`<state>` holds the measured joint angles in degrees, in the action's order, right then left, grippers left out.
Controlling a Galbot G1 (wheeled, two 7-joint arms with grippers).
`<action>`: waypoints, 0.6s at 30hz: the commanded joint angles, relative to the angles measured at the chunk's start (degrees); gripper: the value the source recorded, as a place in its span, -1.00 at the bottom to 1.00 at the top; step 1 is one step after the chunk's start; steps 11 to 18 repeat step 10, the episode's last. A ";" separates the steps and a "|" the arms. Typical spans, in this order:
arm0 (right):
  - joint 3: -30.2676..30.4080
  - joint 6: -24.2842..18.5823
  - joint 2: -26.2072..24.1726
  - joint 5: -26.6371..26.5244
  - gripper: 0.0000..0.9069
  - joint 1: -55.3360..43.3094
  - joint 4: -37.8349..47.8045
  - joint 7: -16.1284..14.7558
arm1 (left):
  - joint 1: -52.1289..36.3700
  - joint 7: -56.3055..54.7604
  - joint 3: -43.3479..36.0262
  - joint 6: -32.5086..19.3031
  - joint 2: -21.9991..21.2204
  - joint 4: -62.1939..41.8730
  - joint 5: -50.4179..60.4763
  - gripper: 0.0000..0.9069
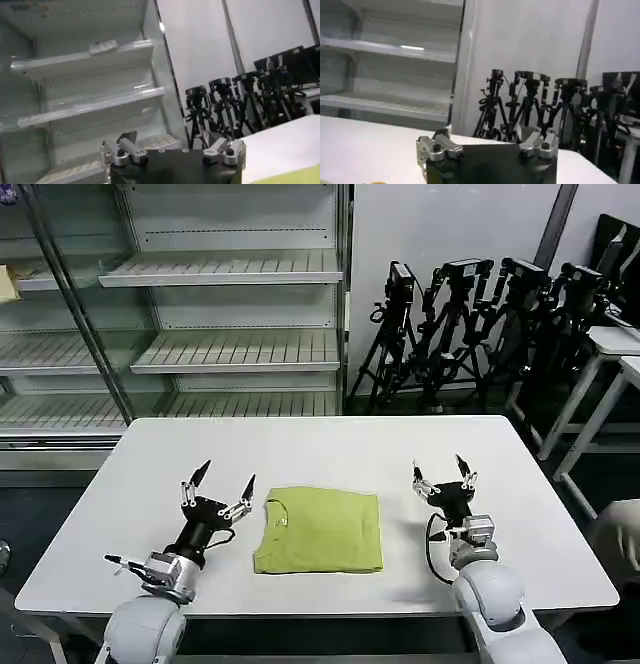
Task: Fold and organize the clothes.
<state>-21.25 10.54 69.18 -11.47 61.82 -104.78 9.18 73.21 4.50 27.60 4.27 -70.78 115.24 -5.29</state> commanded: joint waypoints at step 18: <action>1.67 -0.65 0.92 4.55 1.00 -1.57 1.68 -0.05 | 0.16 0.30 1.28 -0.10 0.30 -0.18 1.04 1.00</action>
